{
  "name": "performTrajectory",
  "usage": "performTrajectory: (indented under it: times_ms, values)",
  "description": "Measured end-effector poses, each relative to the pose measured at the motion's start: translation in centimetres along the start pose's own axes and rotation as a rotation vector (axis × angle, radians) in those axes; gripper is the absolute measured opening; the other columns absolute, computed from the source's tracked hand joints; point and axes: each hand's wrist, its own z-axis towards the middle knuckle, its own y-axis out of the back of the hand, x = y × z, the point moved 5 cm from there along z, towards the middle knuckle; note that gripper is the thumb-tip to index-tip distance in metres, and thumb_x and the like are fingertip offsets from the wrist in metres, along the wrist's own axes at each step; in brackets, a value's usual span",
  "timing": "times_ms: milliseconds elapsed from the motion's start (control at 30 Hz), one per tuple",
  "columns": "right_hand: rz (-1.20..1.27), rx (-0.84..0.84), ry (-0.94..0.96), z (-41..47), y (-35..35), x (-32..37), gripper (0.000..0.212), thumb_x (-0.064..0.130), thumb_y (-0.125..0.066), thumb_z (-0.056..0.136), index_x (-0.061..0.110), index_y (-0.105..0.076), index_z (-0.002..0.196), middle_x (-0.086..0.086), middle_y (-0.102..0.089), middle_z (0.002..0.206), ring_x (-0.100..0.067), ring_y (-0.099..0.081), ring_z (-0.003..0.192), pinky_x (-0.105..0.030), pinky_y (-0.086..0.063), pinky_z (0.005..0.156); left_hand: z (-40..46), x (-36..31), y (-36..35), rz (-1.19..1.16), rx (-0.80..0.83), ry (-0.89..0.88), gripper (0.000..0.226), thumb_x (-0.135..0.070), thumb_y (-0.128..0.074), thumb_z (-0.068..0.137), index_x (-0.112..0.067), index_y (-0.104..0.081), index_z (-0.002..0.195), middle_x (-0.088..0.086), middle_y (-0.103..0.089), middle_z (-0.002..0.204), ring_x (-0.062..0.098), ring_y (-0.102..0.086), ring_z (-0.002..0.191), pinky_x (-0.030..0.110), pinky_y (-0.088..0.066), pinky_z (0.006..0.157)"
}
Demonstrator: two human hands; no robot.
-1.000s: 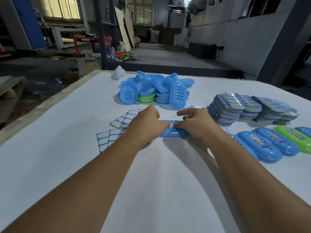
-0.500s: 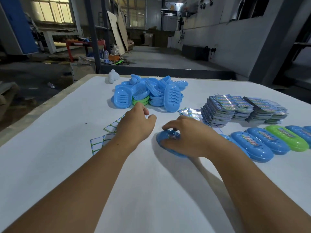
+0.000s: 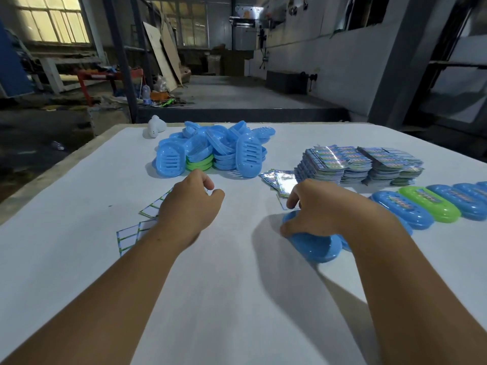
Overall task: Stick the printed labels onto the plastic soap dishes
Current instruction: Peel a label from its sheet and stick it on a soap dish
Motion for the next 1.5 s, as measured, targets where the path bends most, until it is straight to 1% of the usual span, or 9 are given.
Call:
performTrajectory:
  times_ms: [167, 333, 533, 700, 800, 900, 1067, 1200, 1500]
  values:
    - [-0.025, -0.018, 0.007, 0.7, 0.3, -1.2, 0.041, 0.012, -0.071, 0.084, 0.024, -0.065, 0.123, 0.006, -0.054, 0.1, -0.022, -0.054, 0.09, -0.026, -0.04, 0.072, -0.2, 0.1, 0.1, 0.002, 0.014, 0.008, 0.013, -0.038, -0.06, 0.086, -0.028, -0.055, 0.092, -0.008, -0.065, 0.094, 0.021, -0.06, 0.089, 0.037, -0.05, 0.081]
    - [0.001, -0.03, 0.041, 1.5, -0.1, -1.8, 0.041, 0.006, -0.06, 0.086, 0.024, -0.065, 0.123, 0.014, -0.043, 0.08, -0.02, -0.052, 0.085, -0.021, -0.034, 0.054, -0.1, 0.2, 0.2, 0.024, 0.016, 0.012, 0.013, -0.039, -0.061, 0.086, -0.029, -0.053, 0.085, -0.01, -0.064, 0.091, 0.02, -0.06, 0.088, 0.035, -0.049, 0.077]
    - [0.096, -0.091, 0.075, 2.2, -0.9, -0.5, 0.036, 0.021, -0.066, 0.086, 0.028, -0.064, 0.122, 0.009, -0.061, 0.1, -0.016, -0.058, 0.087, -0.029, -0.046, 0.074, 0.0, 0.5, 0.3, 0.062, 0.01, 0.001, 0.01, -0.038, -0.059, 0.085, -0.03, -0.054, 0.084, -0.011, -0.063, 0.089, 0.019, -0.06, 0.086, 0.033, -0.049, 0.074]
    - [0.178, -0.138, 0.214, 2.4, -2.4, 2.5, 0.03, 0.036, -0.063, 0.091, 0.03, -0.064, 0.12, 0.013, -0.058, 0.104, -0.01, -0.05, 0.089, -0.026, -0.038, 0.075, 0.7, 1.3, 1.3, 0.135, -0.075, -0.013, 0.009, -0.037, -0.056, 0.089, -0.031, -0.053, 0.083, -0.008, -0.06, 0.089, 0.018, -0.056, 0.082, 0.03, -0.044, 0.069]
    - [0.214, -0.171, 0.281, 2.3, -3.3, 4.3, 0.026, 0.035, -0.06, 0.092, 0.029, -0.066, 0.116, 0.012, -0.062, 0.106, -0.009, -0.051, 0.078, -0.024, -0.038, 0.071, 1.6, 2.2, 2.1, 0.193, -0.15, -0.034, 0.014, -0.036, -0.055, 0.093, -0.027, -0.061, 0.103, -0.003, -0.061, 0.105, 0.019, -0.056, 0.091, 0.031, -0.042, 0.071]
    - [0.236, -0.204, 0.318, 2.3, -3.6, 5.1, 0.023, 0.037, -0.061, 0.092, 0.031, -0.066, 0.113, 0.013, -0.062, 0.103, -0.006, -0.05, 0.076, -0.024, -0.035, 0.066, 3.3, 2.9, 3.0, 0.36, -0.231, -0.081, 0.029, -0.03, -0.05, 0.098, -0.021, -0.059, 0.123, 0.003, -0.056, 0.124, 0.026, -0.051, 0.111, 0.039, -0.042, 0.084]
    - [0.276, -0.22, 0.341, 2.8, -3.8, 5.1, 0.023, 0.041, -0.062, 0.092, 0.033, -0.067, 0.113, 0.014, -0.061, 0.102, 0.002, -0.05, 0.075, -0.016, -0.034, 0.063, 5.8, 4.5, 2.4, 0.465, -0.104, -0.105, 0.042, -0.028, -0.041, 0.101, -0.022, -0.046, 0.143, 0.003, -0.053, 0.141, 0.03, -0.045, 0.124, 0.043, -0.037, 0.098]
    - [0.288, -0.22, 0.337, 3.3, -4.1, 4.8, 0.023, 0.042, -0.063, 0.091, 0.034, -0.067, 0.112, 0.016, -0.061, 0.099, 0.007, -0.048, 0.075, -0.01, -0.03, 0.061, 5.8, 6.2, 1.5, 0.353, -0.045, -0.017, 0.042, -0.035, -0.045, 0.099, -0.022, -0.049, 0.139, 0.005, -0.057, 0.133, 0.032, -0.049, 0.119, 0.043, -0.037, 0.096]
    - [0.328, -0.221, 0.314, 3.7, -4.4, 4.3, 0.022, 0.045, -0.065, 0.09, 0.034, -0.068, 0.109, 0.019, -0.063, 0.094, 0.005, -0.054, 0.074, -0.011, -0.034, 0.061, 5.3, 6.6, 3.2, 0.19, -0.253, 0.018, 0.023, -0.029, -0.055, 0.099, -0.015, -0.066, 0.112, 0.009, -0.06, 0.111, 0.029, -0.059, 0.099, 0.04, -0.051, 0.083]
